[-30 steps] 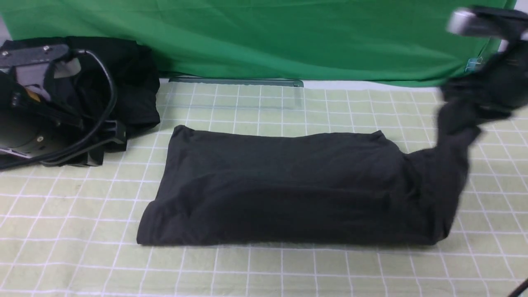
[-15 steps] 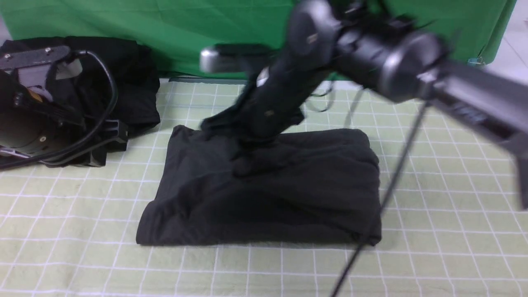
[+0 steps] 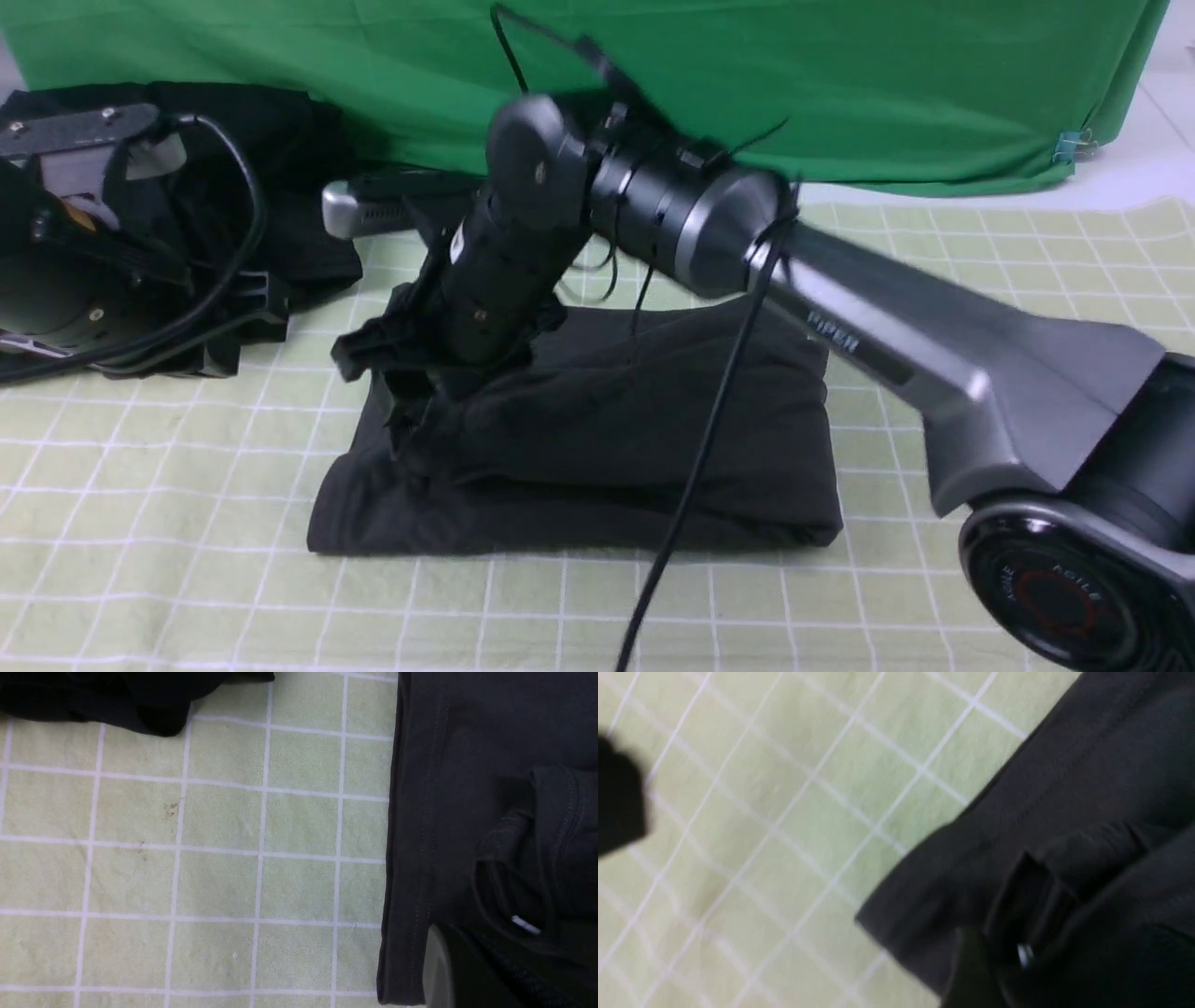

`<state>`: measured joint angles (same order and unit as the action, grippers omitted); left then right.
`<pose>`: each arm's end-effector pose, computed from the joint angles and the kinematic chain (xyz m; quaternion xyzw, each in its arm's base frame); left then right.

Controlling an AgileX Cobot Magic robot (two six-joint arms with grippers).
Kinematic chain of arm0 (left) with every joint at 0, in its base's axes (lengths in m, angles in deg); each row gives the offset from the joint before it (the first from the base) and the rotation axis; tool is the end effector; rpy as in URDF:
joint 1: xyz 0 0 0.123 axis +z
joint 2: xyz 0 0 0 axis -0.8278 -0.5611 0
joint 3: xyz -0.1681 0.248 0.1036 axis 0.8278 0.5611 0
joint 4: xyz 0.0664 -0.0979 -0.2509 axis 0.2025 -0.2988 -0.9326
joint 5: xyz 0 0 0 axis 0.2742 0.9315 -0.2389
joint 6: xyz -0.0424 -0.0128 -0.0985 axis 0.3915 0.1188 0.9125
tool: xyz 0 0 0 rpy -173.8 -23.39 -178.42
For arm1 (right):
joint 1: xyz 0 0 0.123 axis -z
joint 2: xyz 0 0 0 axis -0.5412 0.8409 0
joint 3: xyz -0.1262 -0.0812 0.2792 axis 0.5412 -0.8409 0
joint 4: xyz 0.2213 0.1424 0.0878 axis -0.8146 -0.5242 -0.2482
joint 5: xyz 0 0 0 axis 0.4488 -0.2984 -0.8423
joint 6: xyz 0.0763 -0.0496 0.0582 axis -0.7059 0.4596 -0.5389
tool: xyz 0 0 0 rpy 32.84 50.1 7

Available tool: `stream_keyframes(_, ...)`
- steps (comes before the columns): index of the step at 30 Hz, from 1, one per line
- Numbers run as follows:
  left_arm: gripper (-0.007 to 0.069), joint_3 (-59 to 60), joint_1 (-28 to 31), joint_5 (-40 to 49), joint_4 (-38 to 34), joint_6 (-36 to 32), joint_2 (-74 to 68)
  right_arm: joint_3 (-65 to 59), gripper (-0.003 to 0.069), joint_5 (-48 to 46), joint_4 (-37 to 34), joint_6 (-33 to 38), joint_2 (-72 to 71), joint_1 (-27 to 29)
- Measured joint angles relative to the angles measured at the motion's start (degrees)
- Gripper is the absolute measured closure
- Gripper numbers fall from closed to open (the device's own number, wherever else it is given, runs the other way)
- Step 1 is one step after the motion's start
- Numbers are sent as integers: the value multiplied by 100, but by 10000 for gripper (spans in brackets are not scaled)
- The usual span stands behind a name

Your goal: Fold a long-sleeved shirt over a green coffee tablecloth.

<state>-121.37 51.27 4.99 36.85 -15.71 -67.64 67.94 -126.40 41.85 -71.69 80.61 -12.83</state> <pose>0.3125 -0.0308 0.2968 -0.0329 0.9559 -0.0606 0.2854 0.3813 0.4335 0.2537 -0.2902 0.9145 0.2442 0.1411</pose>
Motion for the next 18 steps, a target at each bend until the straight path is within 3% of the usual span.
stream_keyframes(3,629,0,7,-152,-57,-67,-7,317,192,-384,219,498,-347,164)
stream_keyframes(6,629,0,7,-211,-541,-600,-58,243,286,-434,1018,599,-956,354)
stream_keyframes(10,629,-99,1,-42,-1536,-1423,-398,-1010,579,-436,1608,591,-2016,804)
stream_keyframes(14,629,-499,-116,216,-1676,-1578,-903,-2538,648,-485,1686,603,-2794,1171)
stream_keyframes(18,629,-1117,-380,331,-1589,-1595,-1585,-4081,659,-318,1706,603,-3588,1456)
